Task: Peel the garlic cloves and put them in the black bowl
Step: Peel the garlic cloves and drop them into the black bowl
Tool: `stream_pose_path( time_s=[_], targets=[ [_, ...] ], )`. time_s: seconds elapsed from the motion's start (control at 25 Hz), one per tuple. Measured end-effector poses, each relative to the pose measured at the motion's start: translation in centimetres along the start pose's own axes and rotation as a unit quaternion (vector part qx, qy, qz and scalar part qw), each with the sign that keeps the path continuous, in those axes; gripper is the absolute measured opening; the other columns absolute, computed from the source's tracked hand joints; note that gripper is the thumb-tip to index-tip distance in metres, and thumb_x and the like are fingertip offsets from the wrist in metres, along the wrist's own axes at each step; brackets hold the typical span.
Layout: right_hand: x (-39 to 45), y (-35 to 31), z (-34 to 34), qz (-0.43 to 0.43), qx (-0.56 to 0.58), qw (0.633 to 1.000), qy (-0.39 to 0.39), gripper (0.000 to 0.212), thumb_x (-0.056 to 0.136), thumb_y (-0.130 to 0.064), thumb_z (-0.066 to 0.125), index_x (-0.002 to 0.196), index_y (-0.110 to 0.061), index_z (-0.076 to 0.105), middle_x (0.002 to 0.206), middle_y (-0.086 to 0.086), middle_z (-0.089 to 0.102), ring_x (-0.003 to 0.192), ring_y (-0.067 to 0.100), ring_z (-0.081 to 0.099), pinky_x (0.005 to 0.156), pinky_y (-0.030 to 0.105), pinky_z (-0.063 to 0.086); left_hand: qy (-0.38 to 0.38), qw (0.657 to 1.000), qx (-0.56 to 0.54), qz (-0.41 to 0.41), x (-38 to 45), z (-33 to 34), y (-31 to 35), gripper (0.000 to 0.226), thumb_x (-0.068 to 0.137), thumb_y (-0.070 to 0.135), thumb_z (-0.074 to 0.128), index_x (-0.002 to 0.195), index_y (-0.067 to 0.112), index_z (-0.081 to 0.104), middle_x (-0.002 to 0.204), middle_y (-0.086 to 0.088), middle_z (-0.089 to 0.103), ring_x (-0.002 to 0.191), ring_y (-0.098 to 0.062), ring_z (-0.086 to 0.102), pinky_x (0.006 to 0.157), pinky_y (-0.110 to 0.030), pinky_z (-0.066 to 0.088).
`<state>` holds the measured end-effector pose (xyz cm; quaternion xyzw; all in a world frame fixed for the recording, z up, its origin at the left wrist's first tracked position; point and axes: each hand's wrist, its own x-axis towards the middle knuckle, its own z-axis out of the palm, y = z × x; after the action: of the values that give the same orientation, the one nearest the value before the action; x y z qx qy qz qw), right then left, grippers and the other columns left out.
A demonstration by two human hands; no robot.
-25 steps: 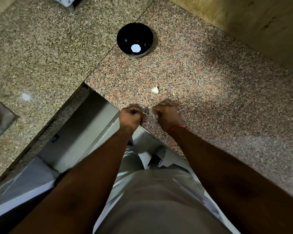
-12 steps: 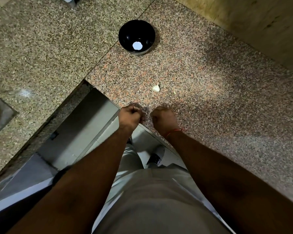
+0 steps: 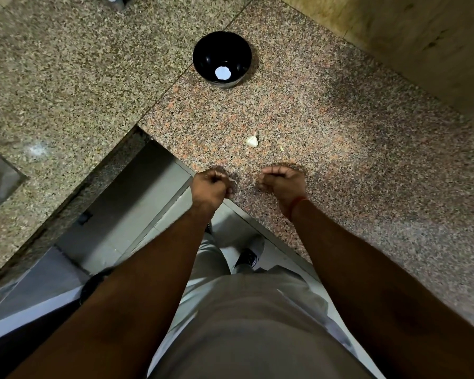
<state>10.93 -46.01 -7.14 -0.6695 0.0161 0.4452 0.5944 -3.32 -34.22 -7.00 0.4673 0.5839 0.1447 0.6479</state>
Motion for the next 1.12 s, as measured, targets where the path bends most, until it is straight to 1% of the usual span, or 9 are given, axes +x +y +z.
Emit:
stream_pose_path(
  time_s=[0.16,0.24,0.4,0.56,0.68,0.8,0.92,1.04,1.12],
  targets=[
    [0.2,0.7,0.4,0.025,0.019,0.999,-0.023,0.016,0.084,0.01,0.074,0.097,0.001,0.071,0.09,0.015,0.075,0.083,0.026,0.073,0.075,0.035,0.062,0.005,1.0,-0.021,-0.008,-0.3,-0.1,-0.1,0.02,0.087,-0.023,0.056,0.089,-0.005,0.064,0.075,-0.025,0.06,0.042,-0.022,0.057,0.043,-0.032,0.054],
    [-0.1,1.0,0.7,0.037,0.02,0.998,-0.046,0.016,0.084,0.01,0.074,0.096,-0.001,0.072,0.091,0.016,0.075,0.085,0.027,0.073,0.077,0.036,0.062,0.015,0.999,-0.044,-0.017,-0.7,-0.5,-0.3,0.015,0.087,-0.021,0.057,0.089,-0.008,0.066,0.071,-0.025,0.061,0.049,-0.026,0.059,0.046,-0.031,0.055],
    [-1.3,1.4,2.1,0.04,0.006,0.995,-0.091,0.018,0.085,0.013,0.071,0.098,0.001,0.07,0.091,0.016,0.075,0.082,0.025,0.074,0.074,0.033,0.063,0.022,0.994,-0.094,-0.043,-1.8,-2.4,-1.3,0.008,0.086,-0.014,0.064,0.093,-0.015,0.068,0.066,-0.019,0.068,0.055,-0.027,0.063,0.055,-0.033,0.06],
    [-2.9,2.6,5.8,0.067,0.003,0.984,-0.163,0.018,0.086,0.014,0.068,0.095,-0.001,0.068,0.08,0.011,0.073,0.076,0.024,0.072,0.076,0.032,0.062,0.036,0.987,-0.152,-0.05,-3.2,-7.0,-2.9,0.012,0.087,-0.008,0.066,0.095,-0.018,0.067,0.075,-0.022,0.067,0.06,-0.026,0.065,0.063,-0.035,0.061],
    [-4.8,4.6,10.2,0.087,-0.036,0.974,-0.205,0.017,0.087,0.015,0.065,0.096,0.0,0.068,0.08,0.011,0.072,0.073,0.021,0.072,0.07,0.029,0.062,0.071,0.978,-0.191,-0.041,-4.7,-11.9,-4.5,0.012,0.087,-0.007,0.064,0.093,-0.017,0.068,0.073,-0.021,0.067,0.061,-0.026,0.064,0.064,-0.035,0.061],
    [-7.6,7.5,15.4,0.099,-0.074,0.961,-0.247,0.016,0.086,0.015,0.066,0.097,0.002,0.068,0.083,0.015,0.072,0.073,0.023,0.072,0.07,0.03,0.063,0.128,0.962,-0.235,-0.045,-6.6,-18.1,-7.0,0.011,0.086,-0.009,0.063,0.092,-0.015,0.069,0.072,-0.019,0.069,0.061,-0.026,0.065,0.063,-0.034,0.061],
    [-12.2,11.6,22.2,0.117,-0.124,0.939,-0.299,0.017,0.087,0.017,0.063,0.095,0.003,0.067,0.083,0.016,0.071,0.072,0.024,0.071,0.071,0.032,0.063,0.192,0.932,-0.302,-0.058,-9.7,-26.1,-10.9,0.012,0.086,-0.01,0.061,0.094,-0.014,0.069,0.073,-0.016,0.071,0.059,-0.023,0.066,0.061,-0.031,0.061],
    [-16.2,16.5,28.2,0.139,-0.154,0.916,-0.344,0.019,0.088,0.018,0.06,0.099,0.005,0.067,0.086,0.017,0.071,0.075,0.025,0.072,0.075,0.034,0.063,0.24,0.899,-0.36,-0.072,-12.9,-33.0,-15.1,0.013,0.087,-0.011,0.059,0.08,-0.004,0.068,0.068,-0.012,0.07,0.054,-0.02,0.064,0.058,-0.029,0.06],
    [-18.7,20.6,32.5,0.155,-0.188,0.892,-0.381,0.02,0.088,0.017,0.06,0.102,0.006,0.067,0.087,0.017,0.072,0.077,0.026,0.072,0.076,0.034,0.062,0.279,0.871,-0.396,-0.085,-14.4,-37.9,-18.6,0.014,0.087,-0.01,0.058,0.079,-0.002,0.067,0.069,-0.013,0.069,0.053,-0.02,0.064,0.059,-0.029,0.061]
  ],
)
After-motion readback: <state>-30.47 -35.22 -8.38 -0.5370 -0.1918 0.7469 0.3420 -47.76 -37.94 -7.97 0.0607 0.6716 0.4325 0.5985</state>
